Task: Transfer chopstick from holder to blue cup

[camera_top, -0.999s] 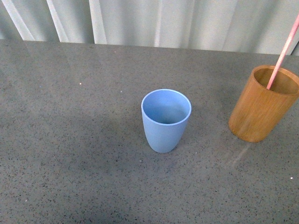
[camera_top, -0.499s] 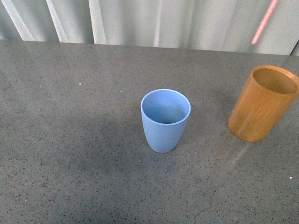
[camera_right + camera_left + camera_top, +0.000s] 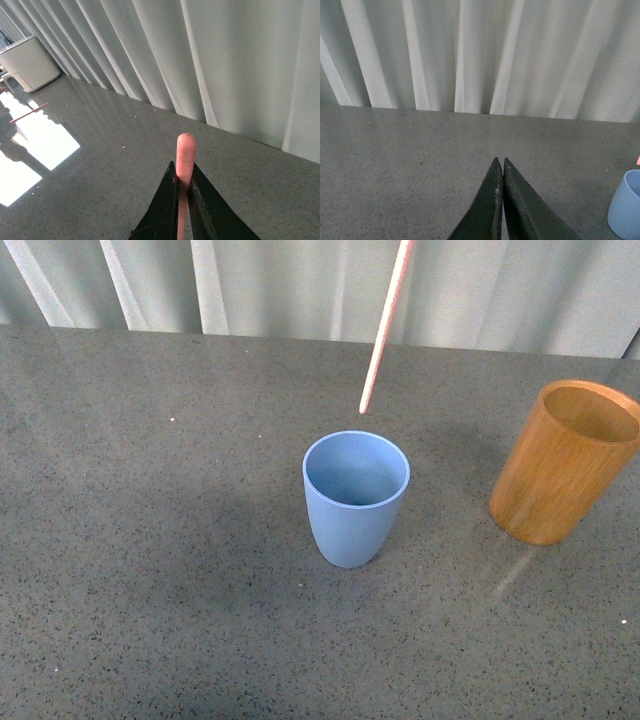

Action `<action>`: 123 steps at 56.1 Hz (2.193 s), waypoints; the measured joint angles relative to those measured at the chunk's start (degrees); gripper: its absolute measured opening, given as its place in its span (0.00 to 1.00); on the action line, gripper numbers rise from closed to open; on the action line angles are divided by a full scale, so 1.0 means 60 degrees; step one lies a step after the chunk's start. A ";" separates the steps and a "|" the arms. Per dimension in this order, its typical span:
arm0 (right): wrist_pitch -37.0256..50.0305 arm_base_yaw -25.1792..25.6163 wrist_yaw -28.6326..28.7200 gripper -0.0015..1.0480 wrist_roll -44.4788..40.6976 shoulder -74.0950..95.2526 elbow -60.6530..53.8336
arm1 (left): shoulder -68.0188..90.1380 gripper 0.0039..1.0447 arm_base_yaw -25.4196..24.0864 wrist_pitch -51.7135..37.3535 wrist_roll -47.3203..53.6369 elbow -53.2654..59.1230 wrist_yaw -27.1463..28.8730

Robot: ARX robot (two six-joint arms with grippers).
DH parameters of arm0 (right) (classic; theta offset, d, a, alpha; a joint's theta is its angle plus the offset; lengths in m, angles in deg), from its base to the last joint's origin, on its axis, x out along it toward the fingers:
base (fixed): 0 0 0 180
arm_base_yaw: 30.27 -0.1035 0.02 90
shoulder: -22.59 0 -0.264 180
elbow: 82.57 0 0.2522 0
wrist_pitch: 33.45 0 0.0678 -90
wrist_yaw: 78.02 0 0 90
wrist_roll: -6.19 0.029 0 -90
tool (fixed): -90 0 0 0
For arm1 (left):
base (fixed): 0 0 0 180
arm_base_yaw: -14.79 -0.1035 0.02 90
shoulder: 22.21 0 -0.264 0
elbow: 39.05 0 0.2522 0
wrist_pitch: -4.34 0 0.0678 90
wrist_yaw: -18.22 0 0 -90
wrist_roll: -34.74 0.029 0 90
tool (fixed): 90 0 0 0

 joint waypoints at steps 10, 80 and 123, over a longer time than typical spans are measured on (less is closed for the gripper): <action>-0.0193 -0.0390 -0.0098 0.02 -0.0120 0.0291 0.0036 | 0.0000 0.03 0.0000 0.0000 0.0000 0.0000 0.0000; 0.4193 0.0933 -0.6798 0.01 -0.2302 -0.3424 -0.6331 | 0.0000 0.03 0.0000 0.0000 0.0000 0.0000 0.0007; 0.2324 0.2754 -0.5104 0.01 -0.2306 -0.8185 -0.9173 | -0.0007 0.03 0.0000 0.0000 0.0000 0.0000 0.0018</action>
